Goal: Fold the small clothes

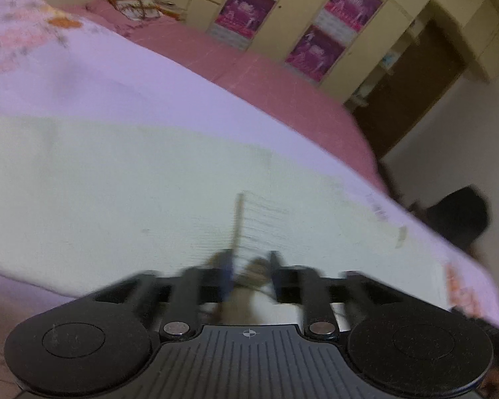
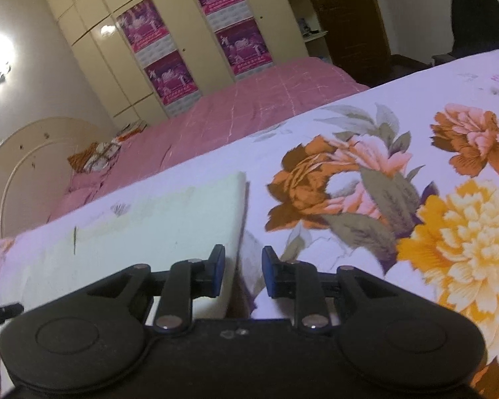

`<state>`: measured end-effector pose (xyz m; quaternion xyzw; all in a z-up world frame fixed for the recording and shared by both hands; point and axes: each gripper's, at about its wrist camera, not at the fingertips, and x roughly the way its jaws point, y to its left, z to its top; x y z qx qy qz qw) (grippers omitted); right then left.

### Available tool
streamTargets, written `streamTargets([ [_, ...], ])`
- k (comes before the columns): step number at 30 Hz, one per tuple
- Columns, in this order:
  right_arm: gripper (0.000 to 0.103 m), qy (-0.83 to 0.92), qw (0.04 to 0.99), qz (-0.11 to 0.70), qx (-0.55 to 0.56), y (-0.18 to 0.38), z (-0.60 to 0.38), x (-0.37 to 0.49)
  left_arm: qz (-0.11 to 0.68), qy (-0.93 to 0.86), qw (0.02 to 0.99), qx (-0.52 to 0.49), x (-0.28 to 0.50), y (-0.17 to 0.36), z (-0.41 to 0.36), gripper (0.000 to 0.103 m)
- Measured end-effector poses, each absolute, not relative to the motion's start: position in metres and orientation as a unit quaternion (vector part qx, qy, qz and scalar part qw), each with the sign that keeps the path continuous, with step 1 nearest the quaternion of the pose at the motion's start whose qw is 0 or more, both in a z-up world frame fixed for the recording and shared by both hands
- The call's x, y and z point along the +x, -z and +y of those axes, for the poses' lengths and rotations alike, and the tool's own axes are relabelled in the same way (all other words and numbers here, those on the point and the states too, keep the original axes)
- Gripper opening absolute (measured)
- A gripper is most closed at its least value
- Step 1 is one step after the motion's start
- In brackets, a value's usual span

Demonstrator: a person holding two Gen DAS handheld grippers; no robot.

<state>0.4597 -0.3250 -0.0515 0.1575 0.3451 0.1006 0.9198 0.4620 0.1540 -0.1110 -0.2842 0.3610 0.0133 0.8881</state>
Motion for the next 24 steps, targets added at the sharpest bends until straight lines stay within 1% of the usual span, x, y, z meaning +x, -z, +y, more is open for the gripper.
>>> streamTargets([
  [1,0.025,-0.102,0.919,0.347,0.154,0.053,-0.324,0.459,0.359,-0.011,0.889,-0.285,0.464,0.111,0.152,0.043],
  [2,0.025,-0.103,0.919,0.348,0.154,0.054,-0.323,0.458,0.36,-0.013,0.892,-0.274,0.466,0.11,0.148,0.044],
  [5,0.025,-0.104,0.917,0.347,0.165,0.055,-0.325,0.455,0.361,-0.021,0.896,-0.258,0.469,0.109,0.141,0.044],
  [8,0.025,-0.102,0.916,0.345,0.178,0.054,-0.33,0.445,0.355,-0.031,0.896,-0.266,0.465,0.106,0.147,0.044],
  [11,0.025,-0.104,0.914,0.346,0.183,0.055,-0.334,0.433,0.372,-0.028,0.886,-0.275,0.464,0.111,0.156,0.043],
  [12,0.025,-0.104,0.914,0.347,0.184,0.055,-0.334,0.43,0.373,-0.026,0.884,-0.279,0.464,0.111,0.158,0.042],
  [13,0.025,-0.104,0.913,0.347,0.187,0.056,-0.334,0.427,0.375,-0.023,0.881,-0.286,0.465,0.113,0.158,0.035],
  [14,0.025,-0.104,0.912,0.346,0.191,0.056,-0.335,0.425,0.379,-0.017,0.876,-0.297,0.466,0.116,0.157,0.015],
  [15,0.025,-0.104,0.912,0.345,0.196,0.056,-0.335,0.422,0.387,-0.008,0.869,-0.308,0.467,0.121,0.154,0.005],
  [20,0.025,-0.101,0.91,0.35,0.198,0.06,-0.327,0.42,0.366,0.001,0.875,-0.317,0.463,0.12,0.147,0.004],
  [24,0.018,-0.115,0.911,0.357,0.173,0.058,-0.321,0.423,0.352,0.01,0.882,-0.314,0.452,0.109,0.141,0.004],
])
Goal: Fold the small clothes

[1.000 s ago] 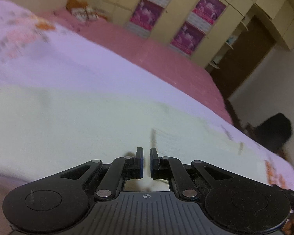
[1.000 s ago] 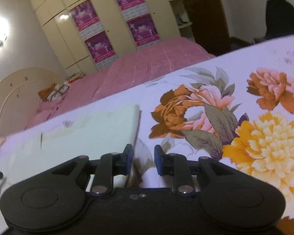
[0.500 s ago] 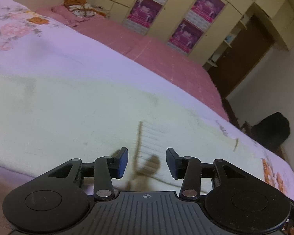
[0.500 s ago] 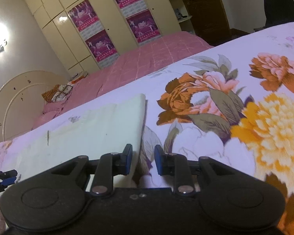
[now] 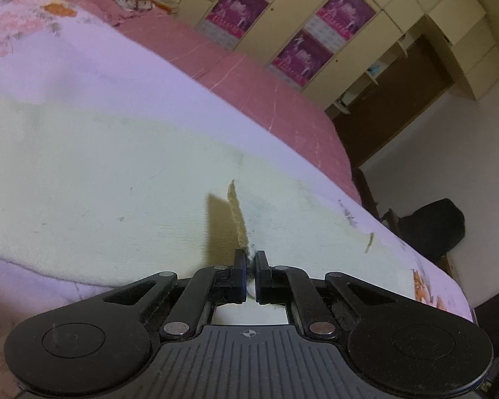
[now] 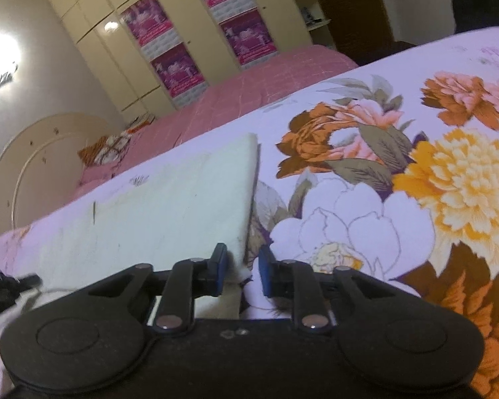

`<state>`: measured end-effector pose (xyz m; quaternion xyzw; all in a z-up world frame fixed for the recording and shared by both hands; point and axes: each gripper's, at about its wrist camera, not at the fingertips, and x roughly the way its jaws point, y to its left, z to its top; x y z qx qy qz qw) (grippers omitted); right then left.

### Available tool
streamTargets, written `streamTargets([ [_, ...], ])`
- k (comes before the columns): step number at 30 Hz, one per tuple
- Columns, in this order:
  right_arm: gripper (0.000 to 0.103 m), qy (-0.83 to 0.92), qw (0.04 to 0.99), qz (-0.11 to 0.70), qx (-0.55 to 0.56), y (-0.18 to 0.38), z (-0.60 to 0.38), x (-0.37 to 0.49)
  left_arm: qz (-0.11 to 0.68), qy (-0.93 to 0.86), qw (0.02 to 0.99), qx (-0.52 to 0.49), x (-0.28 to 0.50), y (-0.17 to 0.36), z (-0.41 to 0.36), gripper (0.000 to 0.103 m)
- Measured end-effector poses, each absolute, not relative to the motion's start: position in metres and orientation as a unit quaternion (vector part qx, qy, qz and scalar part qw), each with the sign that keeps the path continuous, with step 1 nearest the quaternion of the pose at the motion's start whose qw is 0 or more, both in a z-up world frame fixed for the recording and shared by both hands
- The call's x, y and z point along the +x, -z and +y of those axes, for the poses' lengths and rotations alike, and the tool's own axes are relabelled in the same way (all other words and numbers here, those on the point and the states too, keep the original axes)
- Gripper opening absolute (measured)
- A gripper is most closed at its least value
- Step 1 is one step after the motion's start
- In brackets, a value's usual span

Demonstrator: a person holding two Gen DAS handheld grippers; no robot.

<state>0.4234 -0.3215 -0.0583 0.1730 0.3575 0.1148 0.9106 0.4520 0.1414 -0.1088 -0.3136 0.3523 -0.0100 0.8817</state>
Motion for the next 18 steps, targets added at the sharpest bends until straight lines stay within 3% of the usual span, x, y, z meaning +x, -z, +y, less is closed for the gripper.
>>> streamTargets([
  [1,0.007,-0.119,0.911,0.358,0.166,0.057,-0.32,0.423,0.35,0.011,0.882,-0.314,0.45,0.108,0.142,0.004],
  [3,0.005,-0.123,0.916,0.351,0.148,0.054,-0.316,0.422,0.35,0.01,0.88,-0.321,0.444,0.109,0.146,0.004],
  [14,0.005,-0.128,0.915,0.361,0.126,0.055,-0.316,0.422,0.365,-0.005,0.89,-0.274,0.447,0.125,0.14,0.005],
  [18,0.01,-0.133,0.913,0.364,0.124,0.056,-0.32,0.422,0.374,0.005,0.893,-0.252,0.452,0.121,0.14,0.005],
])
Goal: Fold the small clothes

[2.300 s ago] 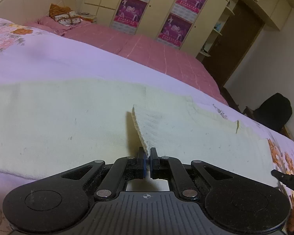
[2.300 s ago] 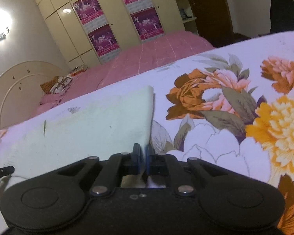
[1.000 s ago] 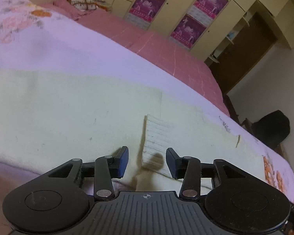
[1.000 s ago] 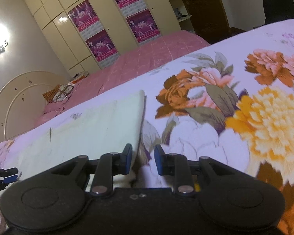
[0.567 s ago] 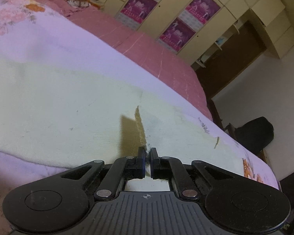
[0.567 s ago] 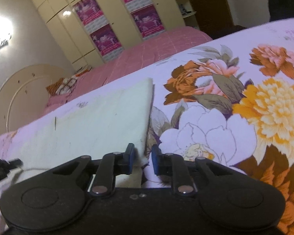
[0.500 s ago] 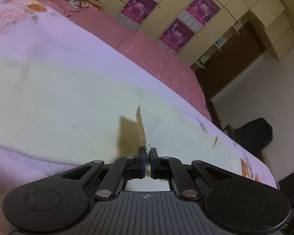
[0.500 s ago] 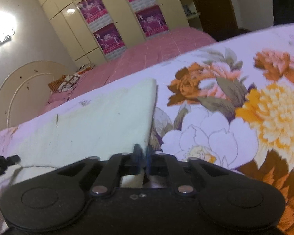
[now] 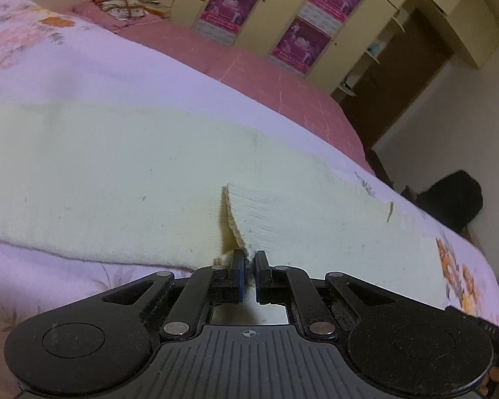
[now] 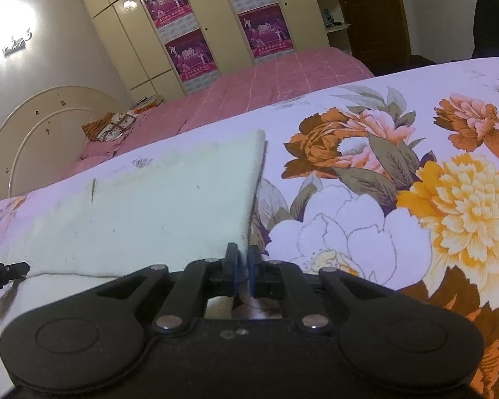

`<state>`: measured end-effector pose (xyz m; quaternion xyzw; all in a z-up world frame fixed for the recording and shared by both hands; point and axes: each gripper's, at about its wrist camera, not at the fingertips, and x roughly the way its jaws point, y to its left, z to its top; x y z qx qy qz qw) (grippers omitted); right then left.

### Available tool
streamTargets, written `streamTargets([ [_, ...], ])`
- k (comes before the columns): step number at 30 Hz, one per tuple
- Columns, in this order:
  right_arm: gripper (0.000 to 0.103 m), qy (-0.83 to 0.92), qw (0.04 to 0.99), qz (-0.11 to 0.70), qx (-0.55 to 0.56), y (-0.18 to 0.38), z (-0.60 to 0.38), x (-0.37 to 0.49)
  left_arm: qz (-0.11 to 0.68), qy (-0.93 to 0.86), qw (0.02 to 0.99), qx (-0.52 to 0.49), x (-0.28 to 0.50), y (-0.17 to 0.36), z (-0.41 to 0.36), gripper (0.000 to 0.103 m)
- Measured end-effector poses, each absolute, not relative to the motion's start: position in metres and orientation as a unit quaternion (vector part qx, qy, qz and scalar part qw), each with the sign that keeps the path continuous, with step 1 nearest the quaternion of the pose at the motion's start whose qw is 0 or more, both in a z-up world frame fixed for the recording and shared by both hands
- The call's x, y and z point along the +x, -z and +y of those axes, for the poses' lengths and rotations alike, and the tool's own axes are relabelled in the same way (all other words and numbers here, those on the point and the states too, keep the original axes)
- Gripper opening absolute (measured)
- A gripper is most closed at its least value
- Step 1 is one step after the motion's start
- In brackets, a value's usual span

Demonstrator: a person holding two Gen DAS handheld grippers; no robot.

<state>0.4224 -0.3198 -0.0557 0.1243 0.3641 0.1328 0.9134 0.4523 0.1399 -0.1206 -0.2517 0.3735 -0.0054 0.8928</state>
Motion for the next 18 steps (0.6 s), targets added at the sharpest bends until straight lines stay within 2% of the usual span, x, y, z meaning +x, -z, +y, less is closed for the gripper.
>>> streamTargets([
  [3,0.018,-0.132,0.912,0.363,0.138,0.055,-0.325,0.421,0.348,-0.031,0.907,-0.237,0.444,0.107,0.148,0.008],
  [6,0.017,-0.127,0.924,0.335,0.134,0.048,-0.329,0.416,0.326,-0.035,0.916,-0.231,0.443,0.097,0.154,0.009],
  [14,0.023,-0.119,0.923,0.319,0.179,0.049,-0.327,0.473,0.362,0.03,0.921,-0.143,0.492,0.105,0.111,0.009],
  [18,0.027,-0.114,0.915,0.342,0.182,0.058,-0.316,0.508,0.366,0.03,0.923,-0.118,0.51,0.102,0.109,0.009],
])
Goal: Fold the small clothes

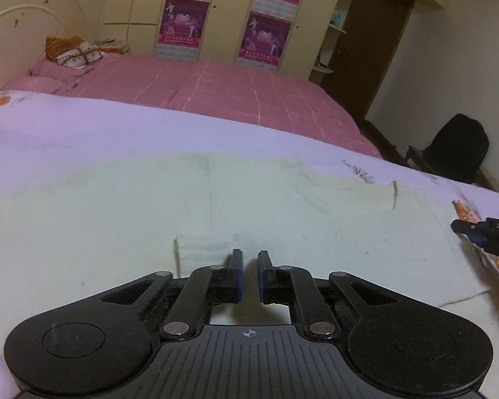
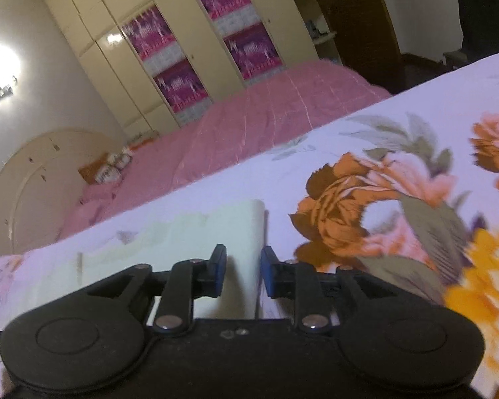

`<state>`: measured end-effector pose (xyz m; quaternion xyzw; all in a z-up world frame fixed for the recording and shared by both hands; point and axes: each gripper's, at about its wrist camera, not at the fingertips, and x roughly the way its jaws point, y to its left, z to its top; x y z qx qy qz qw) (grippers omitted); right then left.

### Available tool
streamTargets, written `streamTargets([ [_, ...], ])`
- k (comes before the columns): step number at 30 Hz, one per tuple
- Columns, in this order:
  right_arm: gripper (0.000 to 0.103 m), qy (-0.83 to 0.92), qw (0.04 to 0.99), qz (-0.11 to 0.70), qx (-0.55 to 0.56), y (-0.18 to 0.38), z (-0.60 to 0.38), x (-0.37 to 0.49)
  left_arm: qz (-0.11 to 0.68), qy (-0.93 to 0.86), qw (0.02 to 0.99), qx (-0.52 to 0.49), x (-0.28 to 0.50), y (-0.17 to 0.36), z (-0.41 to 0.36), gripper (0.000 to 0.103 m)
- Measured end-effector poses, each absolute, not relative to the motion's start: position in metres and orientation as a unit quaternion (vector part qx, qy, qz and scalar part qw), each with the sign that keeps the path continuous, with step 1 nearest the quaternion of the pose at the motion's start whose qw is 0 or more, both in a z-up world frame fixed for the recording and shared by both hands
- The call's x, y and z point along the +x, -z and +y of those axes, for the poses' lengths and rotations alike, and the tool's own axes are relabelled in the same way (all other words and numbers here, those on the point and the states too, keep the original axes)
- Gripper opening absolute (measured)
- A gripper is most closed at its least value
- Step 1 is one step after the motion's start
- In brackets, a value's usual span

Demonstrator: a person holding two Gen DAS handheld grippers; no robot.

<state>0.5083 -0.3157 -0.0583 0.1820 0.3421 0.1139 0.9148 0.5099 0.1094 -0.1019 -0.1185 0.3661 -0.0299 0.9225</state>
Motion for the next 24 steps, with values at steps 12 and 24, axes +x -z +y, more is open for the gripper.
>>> streamTargets([
  [12,0.024,-0.083,0.935,0.321,0.126,0.052,-0.309,0.521,0.346,0.037,0.935,-0.07,0.498,0.092,0.082,0.009],
  [24,0.022,-0.127,0.943,0.307,0.003,0.035,-0.274,0.444,0.321,0.025,0.943,-0.089,0.464,0.078,0.064,0.013],
])
